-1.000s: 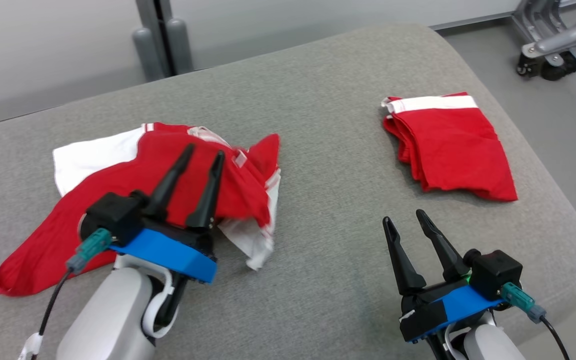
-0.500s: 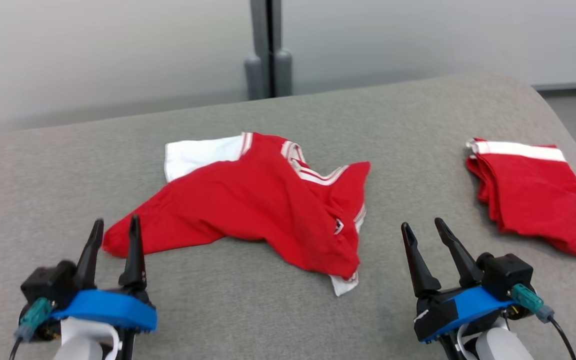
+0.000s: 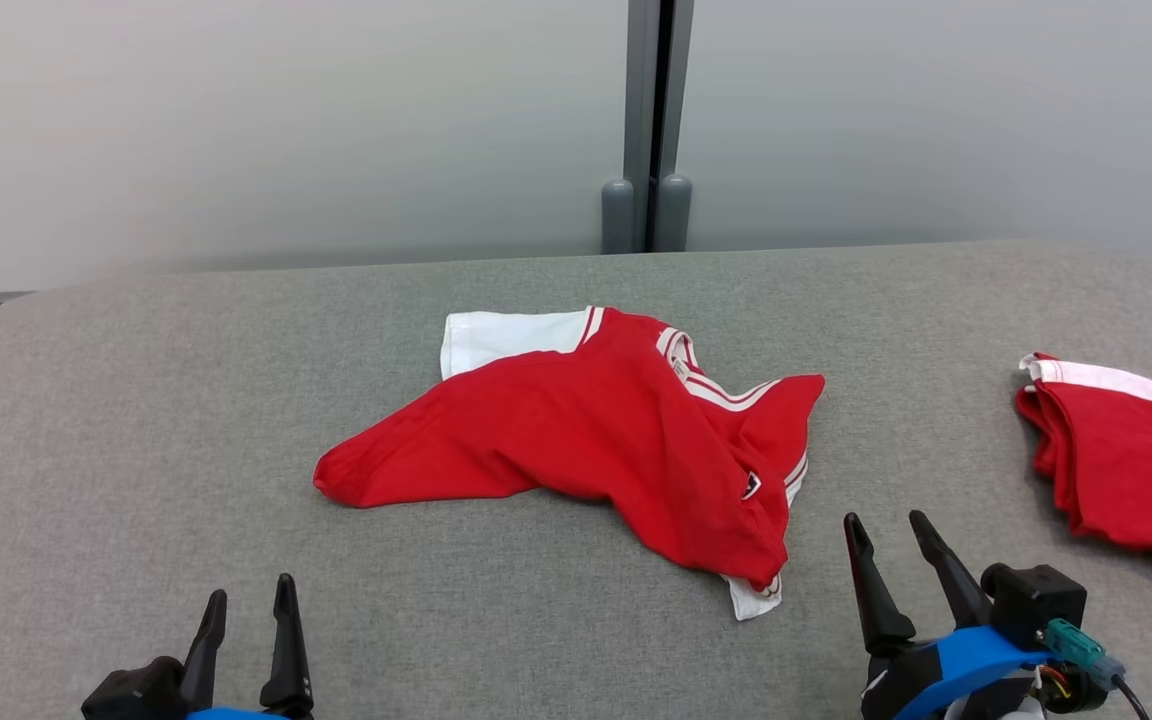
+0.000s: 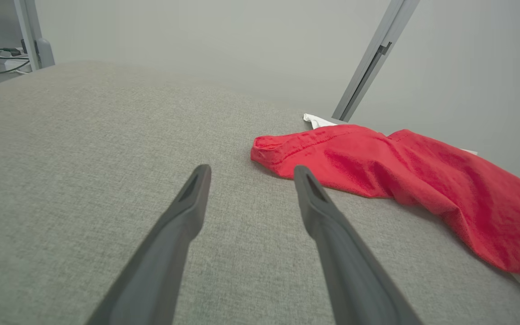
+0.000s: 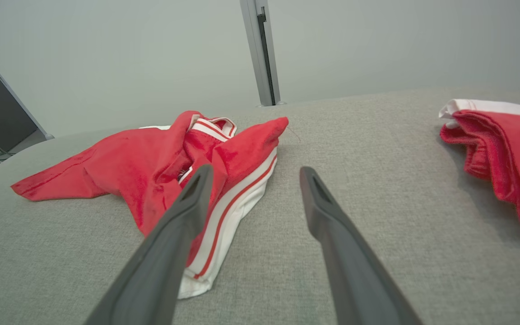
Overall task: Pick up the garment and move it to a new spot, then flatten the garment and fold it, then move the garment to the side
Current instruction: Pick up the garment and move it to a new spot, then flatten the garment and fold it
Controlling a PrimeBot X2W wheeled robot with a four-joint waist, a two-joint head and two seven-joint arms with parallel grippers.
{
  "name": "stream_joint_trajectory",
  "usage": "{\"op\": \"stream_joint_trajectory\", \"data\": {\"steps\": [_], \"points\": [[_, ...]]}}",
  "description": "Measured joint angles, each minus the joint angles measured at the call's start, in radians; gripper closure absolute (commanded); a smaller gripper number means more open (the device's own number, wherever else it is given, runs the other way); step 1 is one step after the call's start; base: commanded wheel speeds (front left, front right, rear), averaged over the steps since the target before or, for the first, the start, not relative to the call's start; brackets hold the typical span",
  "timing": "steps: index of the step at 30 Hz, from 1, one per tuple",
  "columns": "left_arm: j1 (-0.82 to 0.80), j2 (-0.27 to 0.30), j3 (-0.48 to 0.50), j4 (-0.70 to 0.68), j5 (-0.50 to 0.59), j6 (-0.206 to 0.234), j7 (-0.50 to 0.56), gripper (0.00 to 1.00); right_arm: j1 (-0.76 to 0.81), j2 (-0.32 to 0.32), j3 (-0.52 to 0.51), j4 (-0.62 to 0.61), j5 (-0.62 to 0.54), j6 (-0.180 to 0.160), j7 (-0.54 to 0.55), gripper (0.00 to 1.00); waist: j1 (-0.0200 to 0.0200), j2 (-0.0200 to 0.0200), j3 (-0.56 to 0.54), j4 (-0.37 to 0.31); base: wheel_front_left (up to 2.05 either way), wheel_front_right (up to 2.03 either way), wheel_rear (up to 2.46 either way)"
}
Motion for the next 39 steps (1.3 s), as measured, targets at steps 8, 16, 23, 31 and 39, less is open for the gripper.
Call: {"op": "stream_joint_trajectory", "data": {"steps": [8, 16, 23, 31, 39], "points": [[-0.001, 0.001, -0.028, -0.016, 0.006, 0.000, 0.000, 0.00, -0.003, 0.000, -0.020, 0.036, -0.002, 0.000, 0.000, 0.00, 0.0002, 0.0001, 0.029, 0.026, 0.00, 0.00, 0.00], [-0.019, 0.011, -0.051, -0.017, -0.023, 0.000, 0.000, 0.00, -0.012, 0.000, 0.065, 0.031, 0.026, 0.000, 0.000, 0.00, 0.0003, 0.0001, 0.059, 0.053, 0.00, 0.00, 0.00], [-0.030, 0.023, -0.048, -0.013, -0.036, 0.000, 0.000, 0.00, -0.026, 0.000, 0.142, 0.048, 0.044, 0.000, 0.000, 0.00, 0.0002, 0.0001, 0.069, 0.074, 0.00, 0.00, 0.00], [-0.033, 0.024, -0.056, -0.007, -0.047, 0.000, 0.000, 0.00, -0.043, 0.000, 0.176, 0.069, 0.049, 0.000, 0.000, 0.11, 0.0002, 0.0001, 0.075, 0.089, 0.00, 0.00, 0.00], [-0.035, 0.028, -0.063, -0.005, -0.051, 0.000, 0.000, 0.00, -0.054, 0.000, 0.189, 0.051, 0.052, 0.000, 0.000, 1.00, 0.0002, 0.0001, 0.084, 0.090, 0.00, 0.00, 0.00]]}}
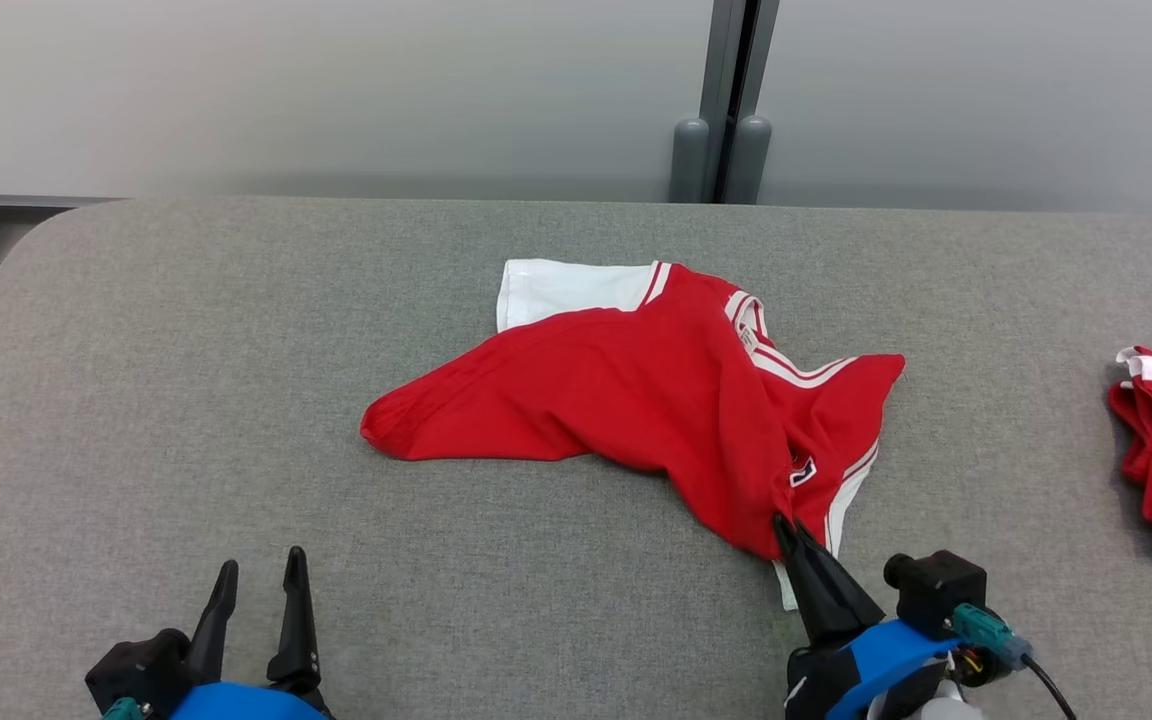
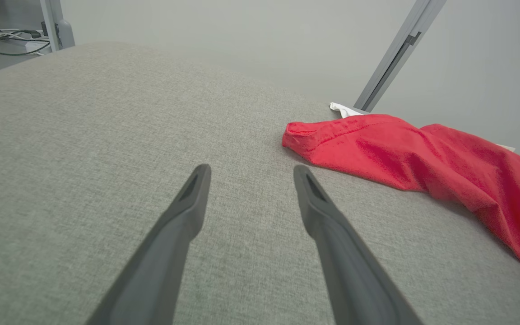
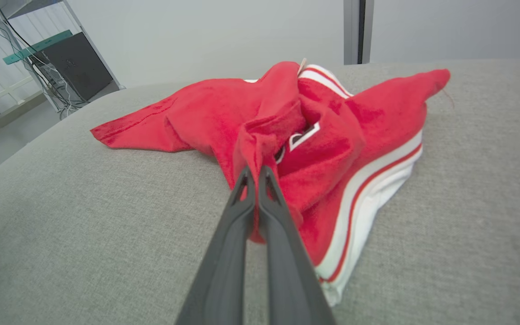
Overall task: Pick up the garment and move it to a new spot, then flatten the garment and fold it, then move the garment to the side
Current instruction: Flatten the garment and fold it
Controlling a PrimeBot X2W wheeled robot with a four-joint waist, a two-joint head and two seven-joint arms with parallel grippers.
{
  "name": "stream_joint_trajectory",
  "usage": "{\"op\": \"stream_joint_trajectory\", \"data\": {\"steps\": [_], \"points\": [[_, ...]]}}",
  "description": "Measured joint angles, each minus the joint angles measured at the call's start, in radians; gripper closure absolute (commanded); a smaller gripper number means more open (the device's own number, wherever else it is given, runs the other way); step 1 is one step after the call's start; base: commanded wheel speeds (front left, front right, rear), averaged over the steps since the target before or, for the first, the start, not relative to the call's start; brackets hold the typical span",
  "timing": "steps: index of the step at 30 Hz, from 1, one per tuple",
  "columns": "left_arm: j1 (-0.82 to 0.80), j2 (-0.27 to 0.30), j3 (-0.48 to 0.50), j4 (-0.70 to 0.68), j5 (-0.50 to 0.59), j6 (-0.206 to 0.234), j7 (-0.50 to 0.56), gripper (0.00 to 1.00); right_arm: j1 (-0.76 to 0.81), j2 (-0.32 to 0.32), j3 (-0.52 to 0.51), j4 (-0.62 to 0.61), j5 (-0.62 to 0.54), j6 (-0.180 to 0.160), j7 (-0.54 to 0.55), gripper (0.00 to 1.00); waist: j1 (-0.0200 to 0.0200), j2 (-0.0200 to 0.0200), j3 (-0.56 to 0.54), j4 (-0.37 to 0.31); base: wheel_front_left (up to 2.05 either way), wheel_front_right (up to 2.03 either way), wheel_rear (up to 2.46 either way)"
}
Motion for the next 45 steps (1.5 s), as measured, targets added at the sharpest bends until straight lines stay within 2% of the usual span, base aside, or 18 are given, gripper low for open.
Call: {"op": "stream_joint_trajectory", "data": {"steps": [7, 13, 14, 15, 16, 21, 25, 30, 36, 45], "points": [[-0.005, 0.000, -0.022, -0.002, -0.002, 0.000, 0.000, 0.00, -0.028, 0.000, 0.026, -0.086, 0.006, 0.000, 0.000, 1.00, 0.0000, 0.0001, 0.002, 0.008, 0.00, 0.00, 0.00], [-0.029, -0.006, -0.086, 0.003, -0.014, 0.000, 0.000, 0.00, -0.125, -0.001, 0.086, -0.096, -0.024, 0.000, 0.000, 1.00, 0.0000, 0.0000, -0.012, 0.080, 0.00, 0.00, 0.00], [-0.031, -0.005, -0.093, 0.006, -0.018, 0.000, 0.000, 0.00, -0.146, 0.000, 0.108, -0.074, -0.034, 0.000, 0.000, 0.95, 0.0000, 0.0000, -0.013, 0.097, 0.00, 0.00, 0.00], [-0.033, -0.004, -0.104, 0.011, -0.022, 0.000, 0.000, 0.00, -0.164, -0.001, 0.130, -0.042, -0.042, 0.000, 0.000, 0.36, -0.0001, 0.0000, -0.015, 0.112, 0.00, 0.00, 0.00], [-0.033, -0.002, -0.110, 0.016, -0.022, 0.000, 0.000, 0.00, -0.177, 0.000, 0.149, -0.024, -0.039, 0.000, 0.000, 0.00, -0.0001, 0.0000, -0.015, 0.128, 0.00, 0.00, 0.00], [-0.033, 0.004, -0.130, 0.028, -0.034, 0.000, 0.000, 0.00, -0.245, 0.001, 0.239, 0.035, -0.006, 0.000, 0.000, 0.00, -0.0001, 0.0000, -0.004, 0.192, 0.00, 0.00, 0.00], [-0.028, 0.008, -0.115, 0.029, -0.041, 0.000, 0.000, 0.00, -0.239, 0.001, 0.235, 0.011, 0.015, 0.000, 0.000, 0.00, 0.0000, 0.0000, 0.010, 0.202, 0.00, 0.00, 0.00], [-0.019, 0.004, -0.104, 0.021, -0.038, 0.000, 0.000, 0.00, -0.140, 0.001, 0.115, -0.024, 0.002, 0.000, 0.000, 0.00, -0.0001, 0.0000, 0.003, 0.163, 0.00, 0.00, 0.00], [-0.011, -0.004, -0.101, 0.004, -0.022, 0.000, 0.000, 0.00, -0.006, -0.001, -0.034, 0.012, -0.063, 0.000, 0.000, 0.00, -0.0001, 0.0000, -0.009, 0.099, 0.00, 0.00, 0.00], [-0.011, 0.000, -0.107, -0.008, -0.015, 0.000, 0.000, 0.00, 0.084, -0.001, -0.081, 0.081, -0.072, 0.000, 0.000, 0.00, -0.0001, 0.0000, -0.005, 0.069, 0.00, 0.00, 0.00]]}}
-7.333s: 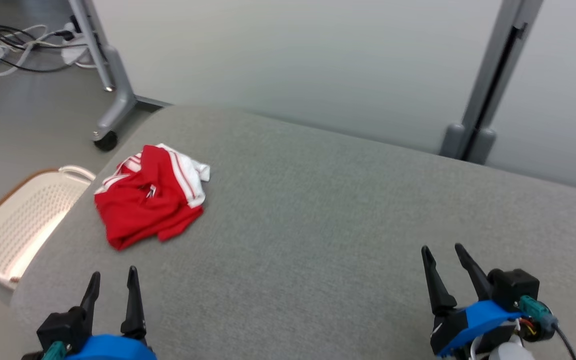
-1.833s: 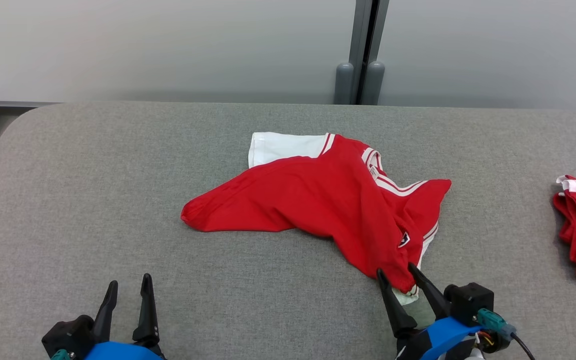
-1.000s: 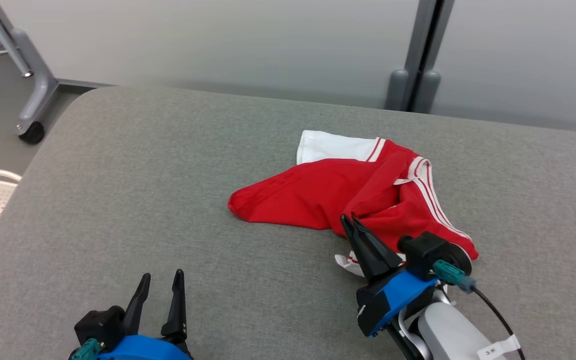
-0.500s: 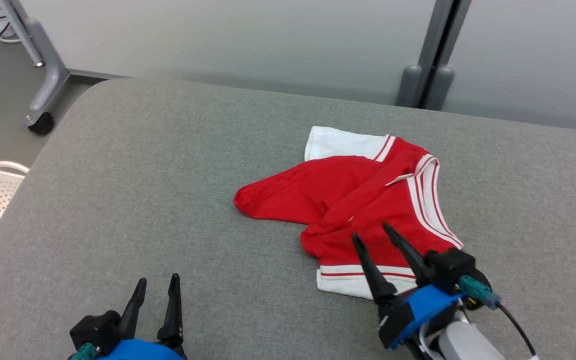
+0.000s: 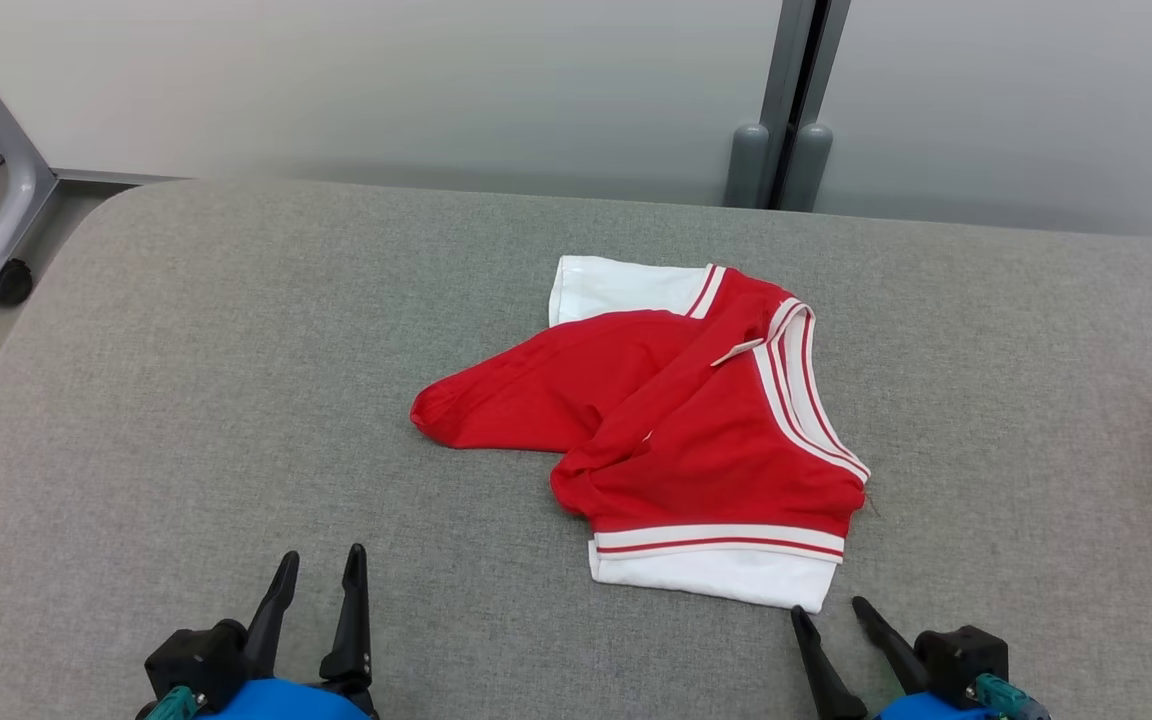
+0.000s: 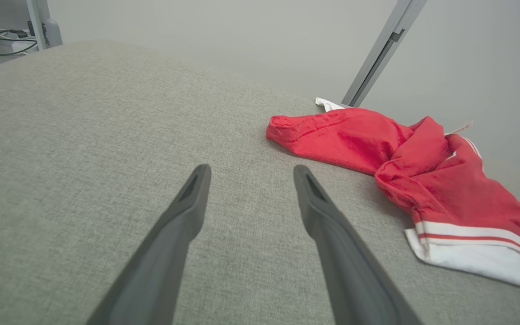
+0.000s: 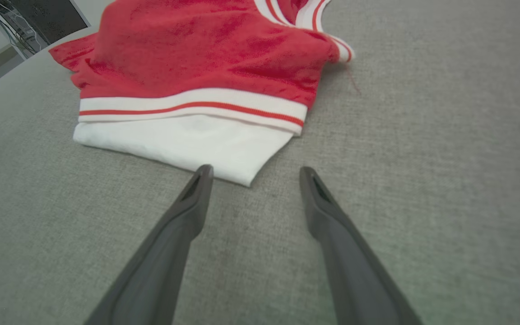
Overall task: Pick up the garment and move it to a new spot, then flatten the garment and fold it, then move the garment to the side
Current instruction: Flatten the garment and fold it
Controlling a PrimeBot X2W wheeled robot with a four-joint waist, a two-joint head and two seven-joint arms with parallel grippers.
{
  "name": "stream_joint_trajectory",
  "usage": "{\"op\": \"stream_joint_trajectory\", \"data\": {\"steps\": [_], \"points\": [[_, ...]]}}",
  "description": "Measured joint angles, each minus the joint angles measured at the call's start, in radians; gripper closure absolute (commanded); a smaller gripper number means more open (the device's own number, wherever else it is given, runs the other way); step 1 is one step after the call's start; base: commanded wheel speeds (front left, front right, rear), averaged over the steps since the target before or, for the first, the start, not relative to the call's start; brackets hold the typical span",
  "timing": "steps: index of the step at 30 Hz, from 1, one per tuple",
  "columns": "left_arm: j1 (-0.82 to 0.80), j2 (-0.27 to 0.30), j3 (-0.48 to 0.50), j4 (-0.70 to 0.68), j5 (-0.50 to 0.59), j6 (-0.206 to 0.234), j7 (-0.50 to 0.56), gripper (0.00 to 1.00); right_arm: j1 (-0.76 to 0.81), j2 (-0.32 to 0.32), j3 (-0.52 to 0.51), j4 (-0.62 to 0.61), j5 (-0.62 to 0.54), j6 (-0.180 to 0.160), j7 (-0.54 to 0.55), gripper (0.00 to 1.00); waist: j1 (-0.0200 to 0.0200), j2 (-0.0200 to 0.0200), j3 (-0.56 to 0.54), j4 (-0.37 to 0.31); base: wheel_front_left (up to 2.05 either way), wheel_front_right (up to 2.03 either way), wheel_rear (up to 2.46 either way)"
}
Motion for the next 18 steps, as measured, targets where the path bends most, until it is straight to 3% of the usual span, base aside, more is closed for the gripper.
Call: {"op": "stream_joint_trajectory", "data": {"steps": [9, 10, 11, 12, 14, 18], "points": [[-0.010, 0.022, -0.007, -0.002, -0.016, 0.000, 0.000, 0.00, -0.043, 0.000, 0.027, 0.040, 0.030, 0.000, -0.002, 0.01, 0.0001, 0.0000, 0.031, 0.022, 0.00, 0.00, 0.00], [-0.011, 0.023, -0.008, -0.001, -0.016, 0.000, 0.000, 0.00, -0.050, 0.000, 0.037, 0.047, 0.037, 0.000, -0.002, 0.12, 0.0000, 0.0000, 0.033, 0.026, 0.00, 0.00, 0.00], [-0.011, 0.025, -0.007, 0.000, -0.017, 0.000, 0.000, 0.00, -0.058, 0.000, 0.045, 0.053, 0.042, 0.000, -0.002, 0.50, 0.0001, 0.0000, 0.034, 0.028, 0.00, 0.00, 0.00], [-0.011, 0.026, -0.006, 0.001, -0.018, 0.000, 0.000, 0.00, -0.063, 0.000, 0.054, 0.053, 0.045, 0.000, -0.002, 0.59, 0.0001, 0.0000, 0.034, 0.029, 0.00, 0.00, 0.00], [-0.010, 0.027, -0.001, 0.003, -0.018, 0.000, 0.000, 0.00, -0.063, 0.000, 0.063, 0.044, 0.053, 0.000, -0.001, 1.00, 0.0001, 0.0000, 0.028, 0.026, 0.00, 0.00, 0.00], [-0.003, 0.023, 0.008, 0.006, -0.013, 0.000, 0.000, 0.00, -0.061, 0.002, 0.062, -0.024, 0.075, 0.000, 0.000, 1.00, 0.0001, 0.0000, 0.008, 0.008, 0.00, 0.00, 0.00]]}}
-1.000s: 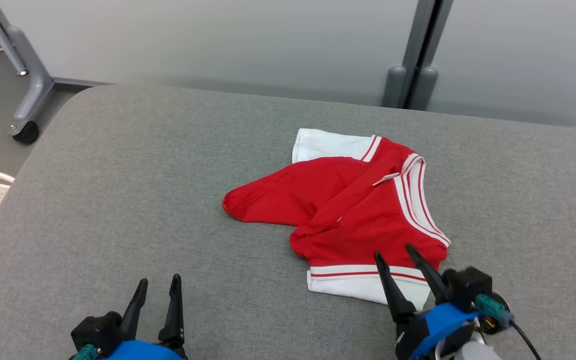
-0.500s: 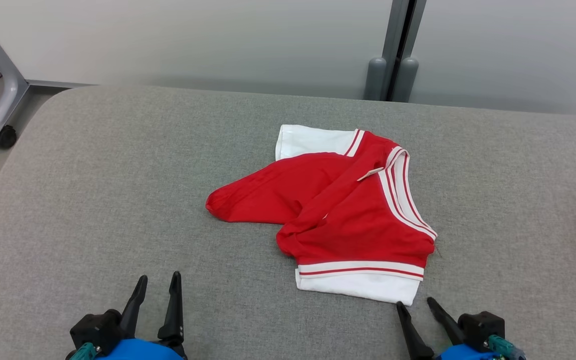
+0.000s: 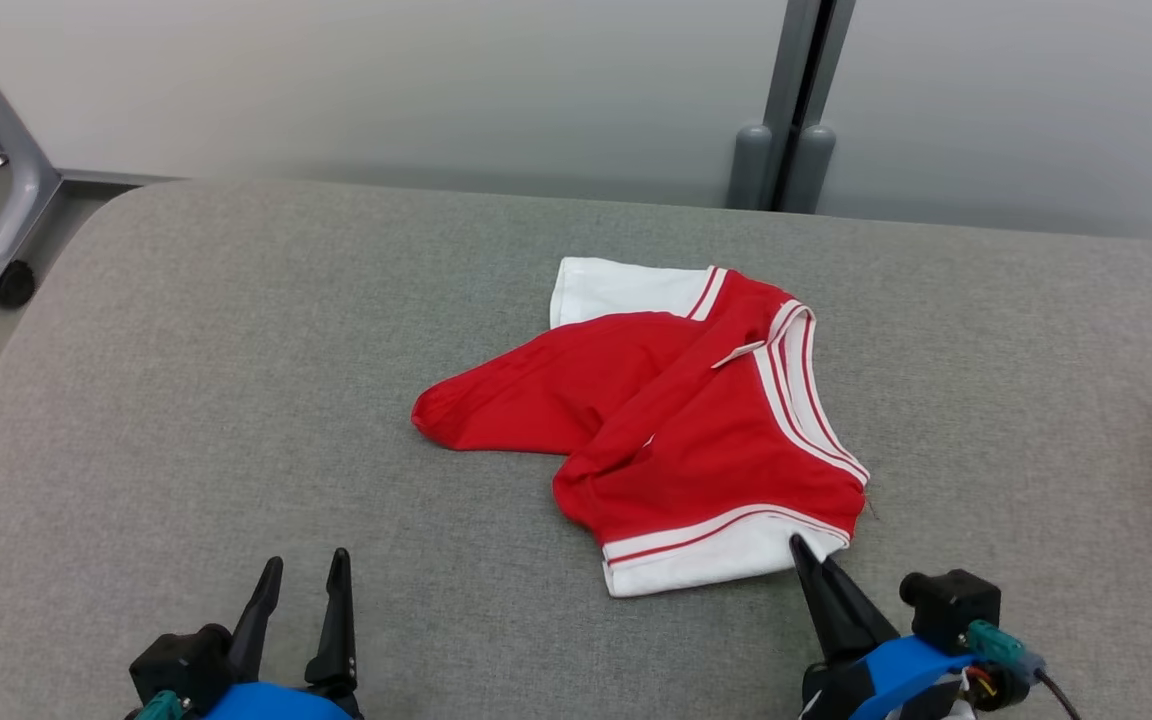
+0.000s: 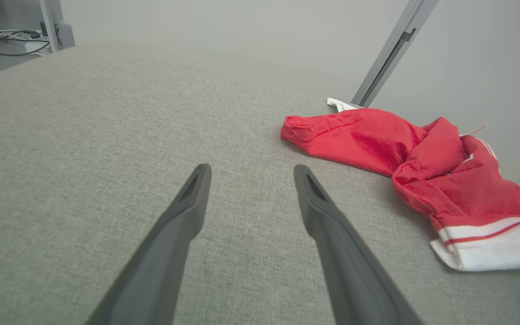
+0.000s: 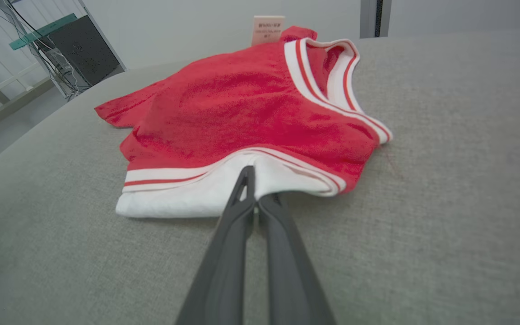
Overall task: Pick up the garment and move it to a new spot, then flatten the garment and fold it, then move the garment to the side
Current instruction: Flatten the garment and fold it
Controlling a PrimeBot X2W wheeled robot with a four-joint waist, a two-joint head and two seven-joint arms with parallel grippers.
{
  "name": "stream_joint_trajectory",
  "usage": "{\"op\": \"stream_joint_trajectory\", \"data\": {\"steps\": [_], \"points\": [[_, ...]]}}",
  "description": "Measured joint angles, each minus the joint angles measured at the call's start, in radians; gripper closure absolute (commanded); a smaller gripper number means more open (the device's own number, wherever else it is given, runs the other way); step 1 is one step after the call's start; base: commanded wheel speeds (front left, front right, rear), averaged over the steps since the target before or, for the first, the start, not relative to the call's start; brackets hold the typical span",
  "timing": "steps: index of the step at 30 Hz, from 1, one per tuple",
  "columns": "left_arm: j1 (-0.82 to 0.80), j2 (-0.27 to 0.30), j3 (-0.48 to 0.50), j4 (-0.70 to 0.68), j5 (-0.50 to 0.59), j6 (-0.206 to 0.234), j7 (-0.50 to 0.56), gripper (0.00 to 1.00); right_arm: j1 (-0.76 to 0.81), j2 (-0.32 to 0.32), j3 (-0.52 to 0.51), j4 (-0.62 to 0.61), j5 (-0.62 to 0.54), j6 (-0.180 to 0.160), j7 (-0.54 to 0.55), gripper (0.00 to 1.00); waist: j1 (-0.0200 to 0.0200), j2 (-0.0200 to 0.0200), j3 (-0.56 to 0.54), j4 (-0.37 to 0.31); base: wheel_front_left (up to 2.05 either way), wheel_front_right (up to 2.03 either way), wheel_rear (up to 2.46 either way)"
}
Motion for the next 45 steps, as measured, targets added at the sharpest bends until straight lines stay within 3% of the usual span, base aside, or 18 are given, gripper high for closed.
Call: {"op": "stream_joint_trajectory", "data": {"steps": [7, 14, 22, 28, 34, 39, 45], "points": [[0.020, -0.034, 0.012, -0.002, 0.027, 0.000, 0.000, 0.00, -0.063, -0.001, -0.087, -0.230, 0.026, 0.000, 0.002, 1.00, 0.0000, 0.0000, -0.050, -0.059, 0.00, 0.00, 0.00], [0.037, -0.064, 0.012, 0.004, 0.050, 0.000, 0.000, 0.00, -0.284, -0.002, -0.194, -0.364, -0.097, 0.000, 0.002, 1.00, -0.0001, 0.0000, -0.100, -0.111, 0.00, 0.00, 0.00], [0.035, -0.083, -0.018, 0.016, 0.055, 0.000, 0.000, 0.00, -0.544, -0.003, -0.158, -0.264, -0.193, 0.000, 0.002, 1.00, 0.0000, 0.0000, -0.121, -0.077, 0.00, 0.00, 0.00], [0.014, -0.087, -0.060, 0.028, 0.049, 0.000, 0.000, 0.00, -0.722, -0.002, -0.067, -0.124, -0.180, 0.000, 0.002, 1.00, 0.0000, 0.0000, -0.122, 0.008, 0.00, 0.00, 0.00], [0.009, -0.086, -0.064, 0.045, 0.039, 0.000, 0.000, 0.00, -0.875, 0.002, -0.046, -0.097, -0.184, 0.000, 0.002, 1.00, 0.0000, -0.0001, -0.100, 0.090, 0.00, 0.00, 0.00], [0.016, -0.084, -0.035, 0.047, 0.038, 0.000, 0.000, 0.00, -0.853, 0.000, -0.097, -0.084, -0.181, 0.000, 0.001, 1.00, 0.0000, -0.0001, -0.089, 0.095, 0.00, 0.00, 0.00], [0.015, -0.082, -0.030, 0.032, 0.039, 0.000, 0.000, 0.00, -0.621, -0.005, -0.234, -0.071, -0.267, 0.000, 0.001, 1.00, 0.0001, 0.0000, -0.062, 0.036, 0.00, 0.00, 0.00]]}}
